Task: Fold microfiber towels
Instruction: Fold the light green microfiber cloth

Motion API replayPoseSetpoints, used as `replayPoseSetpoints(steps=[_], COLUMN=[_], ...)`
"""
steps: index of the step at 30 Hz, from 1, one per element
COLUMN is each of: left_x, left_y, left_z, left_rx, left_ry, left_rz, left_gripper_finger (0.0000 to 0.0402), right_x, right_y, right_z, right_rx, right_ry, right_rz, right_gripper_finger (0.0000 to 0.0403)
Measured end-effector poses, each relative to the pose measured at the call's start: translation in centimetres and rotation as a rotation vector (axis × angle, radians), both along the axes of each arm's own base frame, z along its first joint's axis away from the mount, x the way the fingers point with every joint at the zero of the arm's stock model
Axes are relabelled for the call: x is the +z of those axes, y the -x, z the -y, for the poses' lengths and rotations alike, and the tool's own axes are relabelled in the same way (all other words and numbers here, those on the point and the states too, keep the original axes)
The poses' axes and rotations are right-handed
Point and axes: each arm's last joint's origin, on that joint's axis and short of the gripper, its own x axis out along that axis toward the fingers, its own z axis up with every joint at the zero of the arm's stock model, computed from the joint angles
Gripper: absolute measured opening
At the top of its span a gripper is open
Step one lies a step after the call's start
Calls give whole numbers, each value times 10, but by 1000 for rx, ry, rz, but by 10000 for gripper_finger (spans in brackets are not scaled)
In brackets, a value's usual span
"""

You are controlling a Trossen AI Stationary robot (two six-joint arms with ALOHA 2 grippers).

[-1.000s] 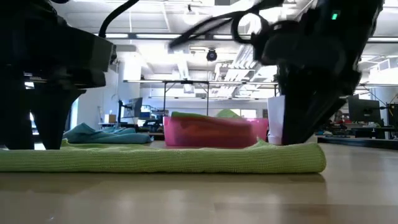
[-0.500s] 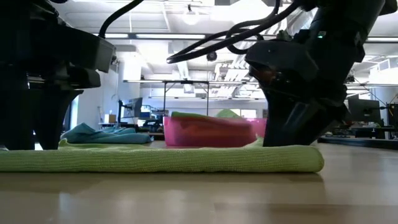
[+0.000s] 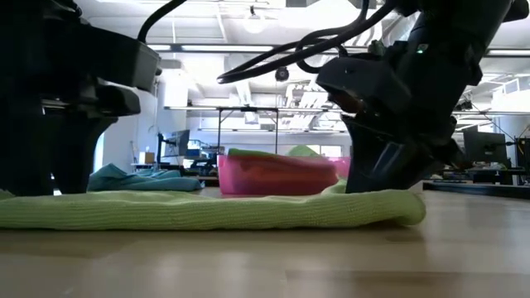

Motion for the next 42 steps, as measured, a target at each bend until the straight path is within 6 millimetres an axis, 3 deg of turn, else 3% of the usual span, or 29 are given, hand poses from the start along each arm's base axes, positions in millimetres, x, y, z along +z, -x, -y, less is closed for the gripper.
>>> replayPoseSetpoints(steps=[5, 14, 17, 24, 35, 38, 42], left_x=[0, 9, 20, 25, 26, 26, 27], left_y=[0, 5, 10, 17, 20, 20, 20], left_z=[0, -8, -10, -14, -14, -14, -15], left_rx=[0, -36, -19, 28, 34, 30, 17], left_ry=[-6, -133, -153, -181, -195, -208, -246], left_rz=[0, 12, 16, -28, -52, -45, -29], left_gripper_finger=[131, 131, 131, 131, 131, 131, 131], right_x=[0, -1, 1, 23, 53, 66, 83], right_y=[0, 8, 15, 41, 75, 75, 60], right_z=[1, 4, 6, 16, 29, 29, 23], right_rx=[19, 69, 94, 112, 32, 1, -8], right_ry=[26, 40, 52, 32, -165, -160, -168], right_rz=[-6, -124, -183, -368, -779, -819, -700], right_gripper_finger=[9, 3, 1, 0, 0, 0, 0])
